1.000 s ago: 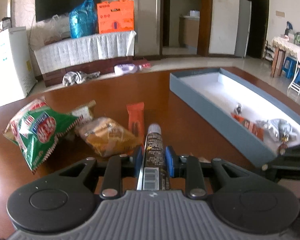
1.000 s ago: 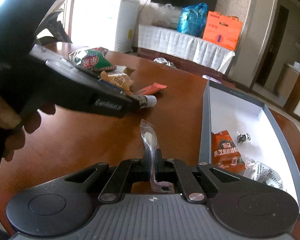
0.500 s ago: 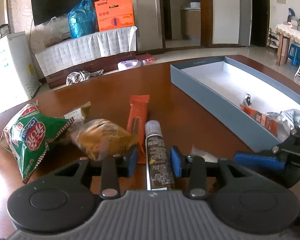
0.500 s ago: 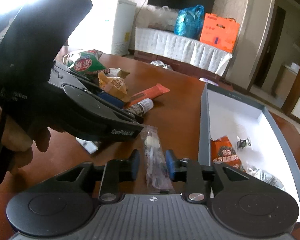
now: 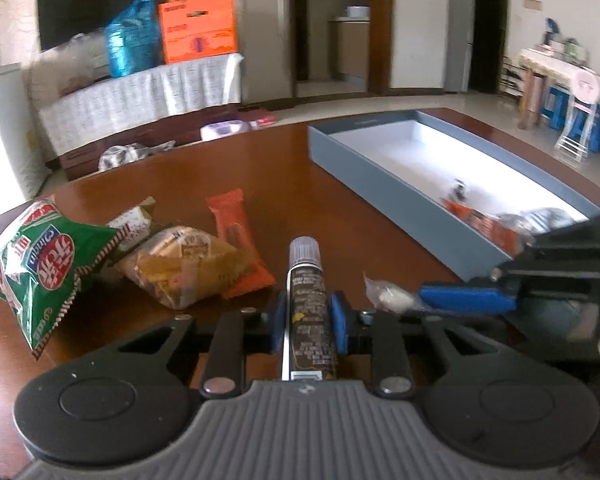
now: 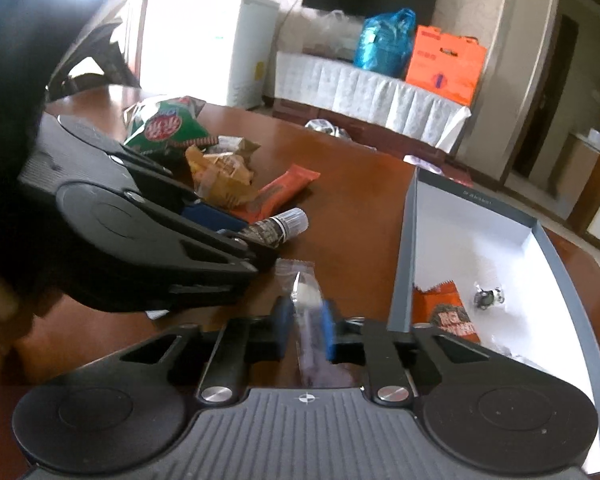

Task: Organize snacks
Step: 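Carry the silver tube and clear packet over the grey box with both tools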

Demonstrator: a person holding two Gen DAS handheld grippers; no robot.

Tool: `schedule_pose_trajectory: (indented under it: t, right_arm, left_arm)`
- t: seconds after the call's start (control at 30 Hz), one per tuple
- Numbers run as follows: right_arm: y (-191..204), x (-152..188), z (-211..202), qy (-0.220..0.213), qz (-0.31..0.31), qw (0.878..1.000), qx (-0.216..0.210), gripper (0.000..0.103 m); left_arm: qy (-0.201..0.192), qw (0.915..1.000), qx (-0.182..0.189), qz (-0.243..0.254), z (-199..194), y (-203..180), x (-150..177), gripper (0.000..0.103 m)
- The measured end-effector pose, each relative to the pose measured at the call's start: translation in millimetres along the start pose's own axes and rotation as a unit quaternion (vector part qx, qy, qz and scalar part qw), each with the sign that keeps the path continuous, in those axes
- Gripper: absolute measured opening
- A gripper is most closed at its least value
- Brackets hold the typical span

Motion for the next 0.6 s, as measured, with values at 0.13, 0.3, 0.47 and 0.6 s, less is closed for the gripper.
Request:
schedule_pose_trajectory:
  t: [0.13, 0.3, 0.47, 0.6]
  right_arm:
    - [1, 5, -10, 0.004, 0.001, 1.0, -0.006, 0.012]
    - [8, 9, -20, 0.0, -0.011, 1.0, -0.007, 0.018]
    - [14, 8, -20, 0.001, -0.013, 1.0, -0.007, 0.016]
    - [20, 7, -23, 0.002, -0.023, 1.0, -0.015, 0.01]
  left_arm:
    - [-0.01, 0.9997, 0.009, 0.019, -8, -5, 9, 0.024]
    - [-0.016, 0.9997, -0.005, 0.021, -9, -11, 13, 0.024]
    - [-0.004, 0.9999, 0.004, 0.012, -14, -8, 15, 0.024]
    - [-0.003, 1.0, 0.004, 0.007, -19, -2, 20, 0.023]
Point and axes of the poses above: each gripper's, at about its wrist camera, not at the fingertips, and z roughly the way its jaws point, y to its left, x to its underside, the point moved 5 cm from there along z, roughly the way its jaws point, and after that the axes turned 7 degrees about -z, right-handed, at the moved point
